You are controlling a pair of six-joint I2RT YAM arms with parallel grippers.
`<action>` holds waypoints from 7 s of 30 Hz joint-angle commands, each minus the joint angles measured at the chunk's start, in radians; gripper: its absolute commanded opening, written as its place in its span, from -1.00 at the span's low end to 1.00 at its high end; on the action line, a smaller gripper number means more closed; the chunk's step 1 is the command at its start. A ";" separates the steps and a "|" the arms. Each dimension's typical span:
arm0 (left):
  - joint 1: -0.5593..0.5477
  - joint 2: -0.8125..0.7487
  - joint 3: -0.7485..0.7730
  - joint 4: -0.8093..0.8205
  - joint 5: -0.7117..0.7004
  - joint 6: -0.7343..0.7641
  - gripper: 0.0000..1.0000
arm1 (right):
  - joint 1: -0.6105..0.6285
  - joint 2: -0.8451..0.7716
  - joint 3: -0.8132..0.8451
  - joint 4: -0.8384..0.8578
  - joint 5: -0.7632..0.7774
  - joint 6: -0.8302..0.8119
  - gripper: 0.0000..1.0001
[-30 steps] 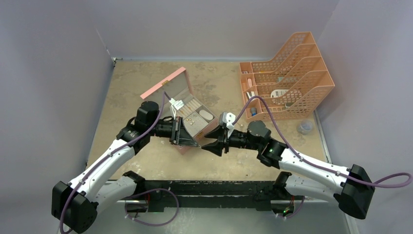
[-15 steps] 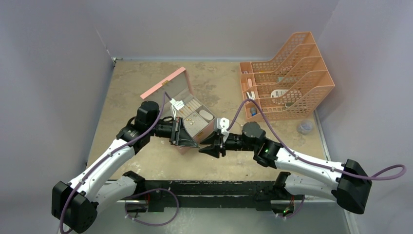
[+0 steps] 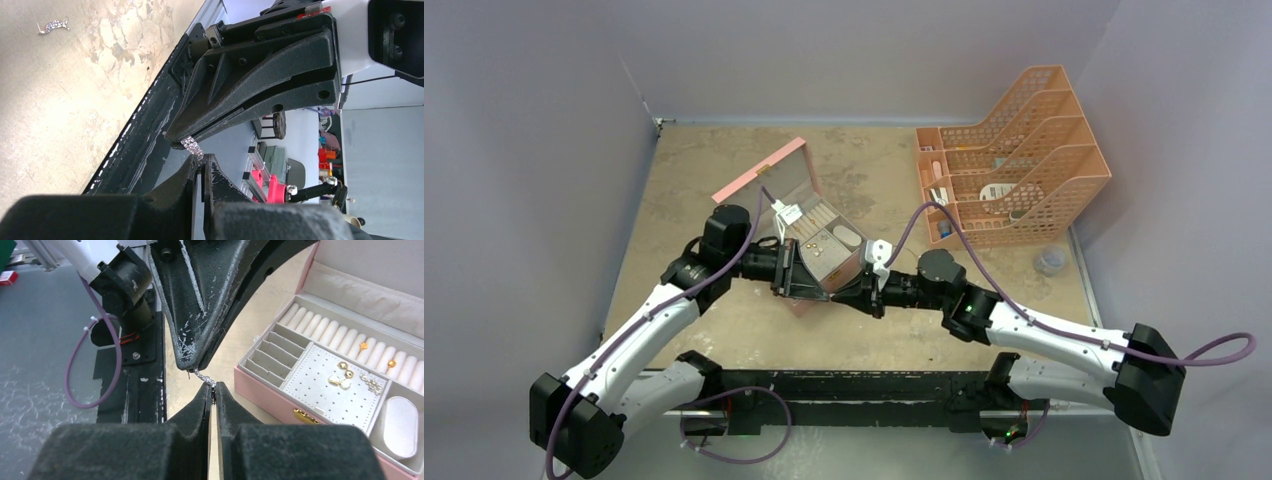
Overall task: Organize the mixed jewelry
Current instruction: Pick up the jewelry from the center of the board.
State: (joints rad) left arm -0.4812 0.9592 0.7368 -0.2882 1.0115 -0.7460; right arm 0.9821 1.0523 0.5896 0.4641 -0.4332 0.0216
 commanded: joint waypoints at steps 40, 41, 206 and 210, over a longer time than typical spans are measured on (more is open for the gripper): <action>-0.003 -0.177 0.006 -0.253 -0.675 -0.066 -0.19 | 0.006 0.234 0.172 -0.587 0.364 0.751 -1.00; -0.002 -0.181 0.001 -0.253 -0.679 -0.065 -0.19 | 0.007 0.246 0.171 -0.642 0.380 0.784 -1.00; -0.064 0.058 -0.437 0.640 -0.341 -0.411 -0.41 | 0.070 0.262 0.221 -0.486 0.435 0.753 -1.00; -0.066 0.066 -0.433 0.625 -0.351 -0.402 -0.44 | 0.069 0.256 0.227 -0.484 0.415 0.756 -1.00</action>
State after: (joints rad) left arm -0.5396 1.0203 0.2871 0.2939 0.6617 -1.1675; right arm 1.0485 1.3384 0.7849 -0.0528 0.0074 0.7666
